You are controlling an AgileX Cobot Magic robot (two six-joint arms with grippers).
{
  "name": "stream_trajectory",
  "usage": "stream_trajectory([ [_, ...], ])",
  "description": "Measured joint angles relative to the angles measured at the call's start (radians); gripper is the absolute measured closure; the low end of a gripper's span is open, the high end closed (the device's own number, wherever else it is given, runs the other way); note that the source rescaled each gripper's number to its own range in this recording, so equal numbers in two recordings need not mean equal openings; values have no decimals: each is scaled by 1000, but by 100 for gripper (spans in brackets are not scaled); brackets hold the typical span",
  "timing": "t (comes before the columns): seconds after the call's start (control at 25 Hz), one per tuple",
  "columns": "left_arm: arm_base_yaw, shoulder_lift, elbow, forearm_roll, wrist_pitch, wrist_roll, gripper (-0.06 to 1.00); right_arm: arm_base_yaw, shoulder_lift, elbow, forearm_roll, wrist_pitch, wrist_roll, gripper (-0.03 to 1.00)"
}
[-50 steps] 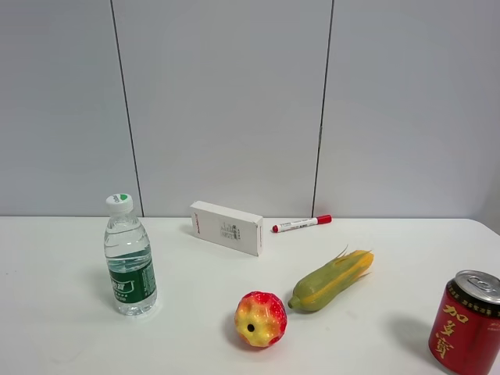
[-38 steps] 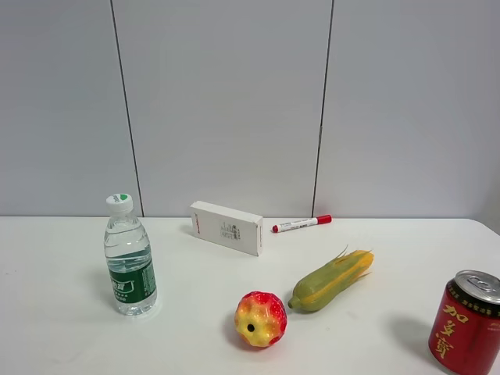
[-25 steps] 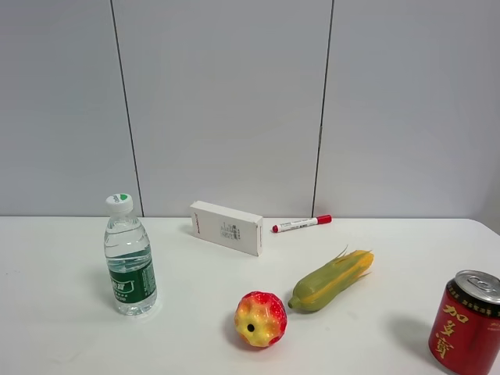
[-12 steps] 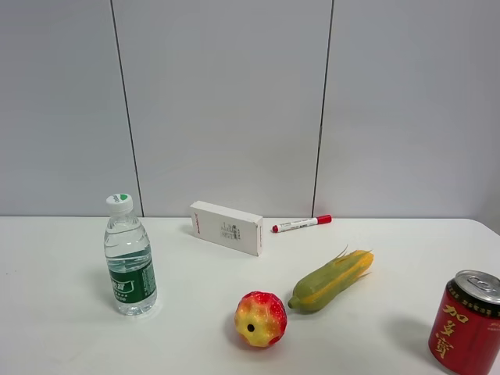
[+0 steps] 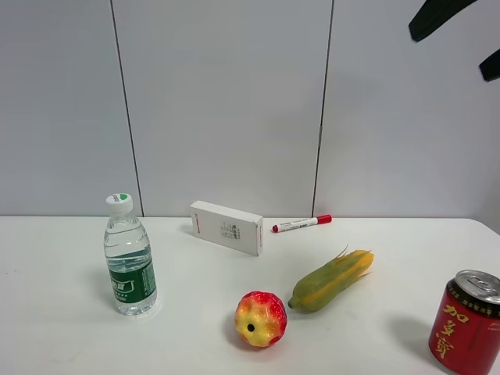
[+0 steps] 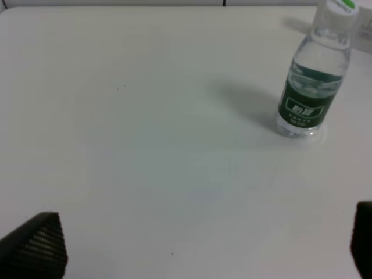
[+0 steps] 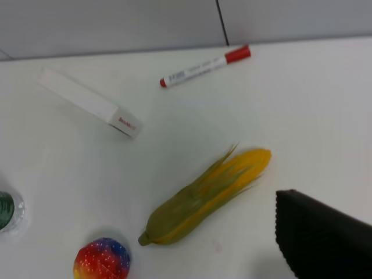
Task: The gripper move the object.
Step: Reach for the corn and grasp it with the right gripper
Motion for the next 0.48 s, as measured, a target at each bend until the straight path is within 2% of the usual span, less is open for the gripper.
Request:
stream_trajectory([
  [0.12, 0, 0, 0, 0, 0, 0, -6, 74, 103, -24, -73, -37, 64, -3],
  [0.28, 0, 0, 0, 0, 0, 0, -6, 176, 247, -65, -153, -40, 217, -3],
  [0.48, 0, 0, 0, 0, 0, 0, -6, 222, 438, -127, -188, -34, 422, -3],
])
